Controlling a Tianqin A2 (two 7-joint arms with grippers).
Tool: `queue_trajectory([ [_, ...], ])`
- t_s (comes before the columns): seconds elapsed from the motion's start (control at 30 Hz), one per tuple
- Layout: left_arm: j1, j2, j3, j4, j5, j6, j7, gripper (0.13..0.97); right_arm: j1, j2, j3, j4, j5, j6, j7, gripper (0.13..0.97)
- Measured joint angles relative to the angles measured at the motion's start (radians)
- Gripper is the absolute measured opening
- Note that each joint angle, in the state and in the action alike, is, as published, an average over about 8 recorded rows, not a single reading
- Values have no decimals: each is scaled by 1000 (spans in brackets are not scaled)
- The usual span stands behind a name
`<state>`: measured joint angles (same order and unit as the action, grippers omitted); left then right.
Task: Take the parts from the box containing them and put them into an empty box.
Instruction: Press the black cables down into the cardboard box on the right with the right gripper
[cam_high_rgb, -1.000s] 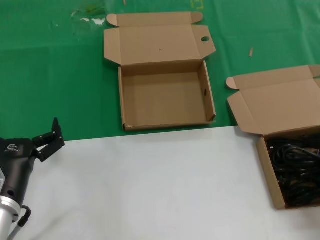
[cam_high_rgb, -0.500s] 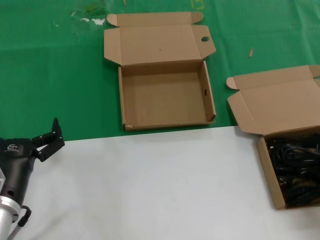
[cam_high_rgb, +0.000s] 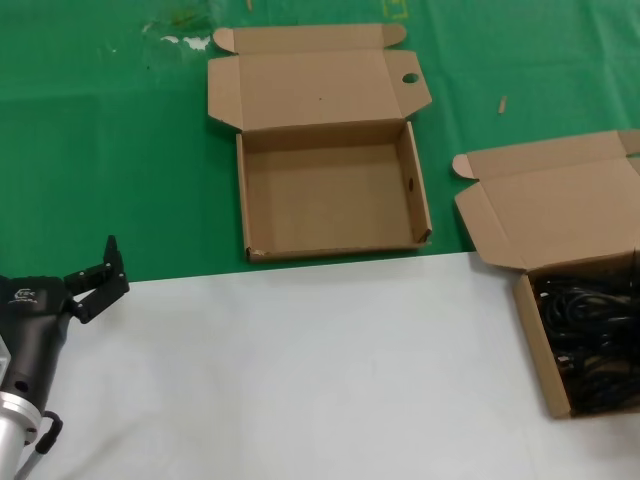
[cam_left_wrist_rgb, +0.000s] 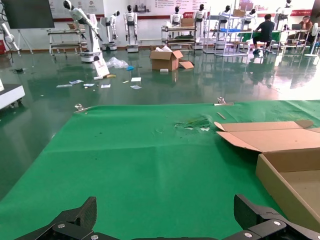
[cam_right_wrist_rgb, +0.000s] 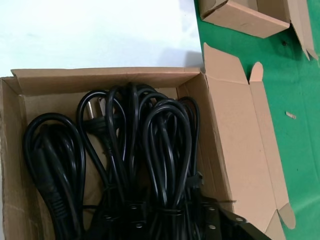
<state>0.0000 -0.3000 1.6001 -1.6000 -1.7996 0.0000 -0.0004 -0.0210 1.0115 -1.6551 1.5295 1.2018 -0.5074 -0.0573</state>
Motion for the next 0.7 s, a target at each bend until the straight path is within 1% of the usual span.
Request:
queue_trajectory([
  [0.27, 0, 0, 0, 0, 0, 0, 0, 966, 0, -3, 1, 2, -20, 2, 7, 288],
  [0.57, 0, 0, 0, 0, 0, 0, 0, 966, -4, -1, 10, 16, -26, 1, 13, 238],
  [0.7, 0, 0, 0, 0, 0, 0, 0, 966, -22, 14, 37, 45, -13, 2, 24, 238],
])
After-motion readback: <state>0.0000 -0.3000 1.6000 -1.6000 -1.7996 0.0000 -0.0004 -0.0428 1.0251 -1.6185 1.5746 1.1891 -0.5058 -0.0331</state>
